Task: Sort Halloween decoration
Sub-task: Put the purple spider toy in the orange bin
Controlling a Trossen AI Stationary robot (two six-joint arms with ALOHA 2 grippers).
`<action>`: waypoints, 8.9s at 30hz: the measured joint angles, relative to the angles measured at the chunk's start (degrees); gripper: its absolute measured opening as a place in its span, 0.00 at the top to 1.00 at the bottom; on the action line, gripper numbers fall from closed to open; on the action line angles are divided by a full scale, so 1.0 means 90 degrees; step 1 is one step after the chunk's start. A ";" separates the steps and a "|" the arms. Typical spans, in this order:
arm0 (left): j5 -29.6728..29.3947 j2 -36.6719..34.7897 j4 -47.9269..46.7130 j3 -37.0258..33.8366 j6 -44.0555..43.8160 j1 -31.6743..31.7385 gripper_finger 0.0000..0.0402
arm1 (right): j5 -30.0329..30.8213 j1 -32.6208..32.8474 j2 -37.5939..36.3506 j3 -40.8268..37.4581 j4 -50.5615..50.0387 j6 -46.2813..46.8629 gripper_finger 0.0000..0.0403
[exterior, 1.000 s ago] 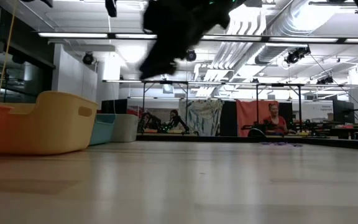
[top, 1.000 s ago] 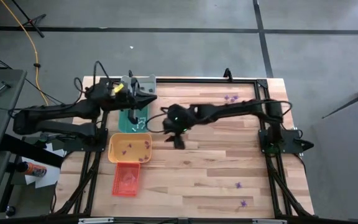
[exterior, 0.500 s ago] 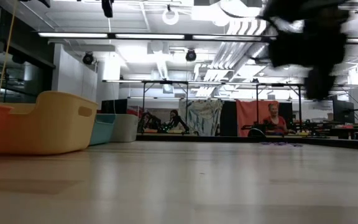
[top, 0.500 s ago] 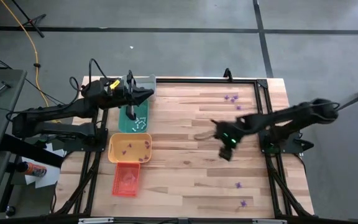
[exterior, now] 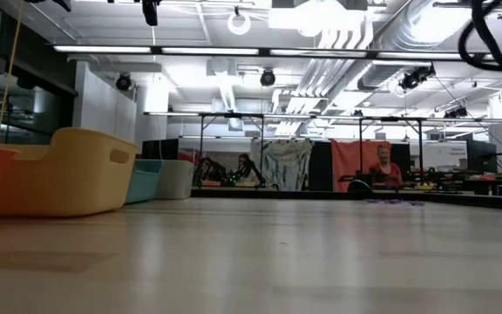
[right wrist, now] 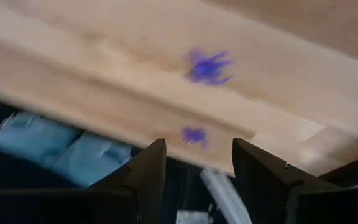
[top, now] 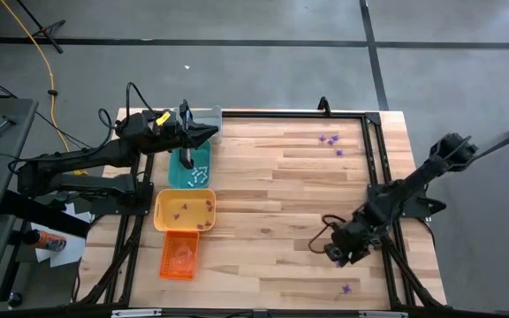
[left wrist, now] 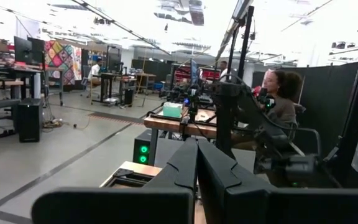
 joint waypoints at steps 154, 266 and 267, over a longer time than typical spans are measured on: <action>-0.1389 0.1166 -0.0403 0.0002 -0.0057 -0.1377 1.00 | 0.2458 -0.1967 0.8577 0.9811 0.4585 -1.1454 1.00; -0.2120 0.1090 -0.0236 0.0002 -0.0925 -0.1382 1.00 | 0.4321 -0.1370 0.1406 0.1364 0.1665 -0.8509 1.00; -0.2125 0.1090 -0.0236 0.0002 -0.0992 -0.1390 1.00 | 0.4253 -0.1622 0.1406 0.1363 0.2085 -0.9034 1.00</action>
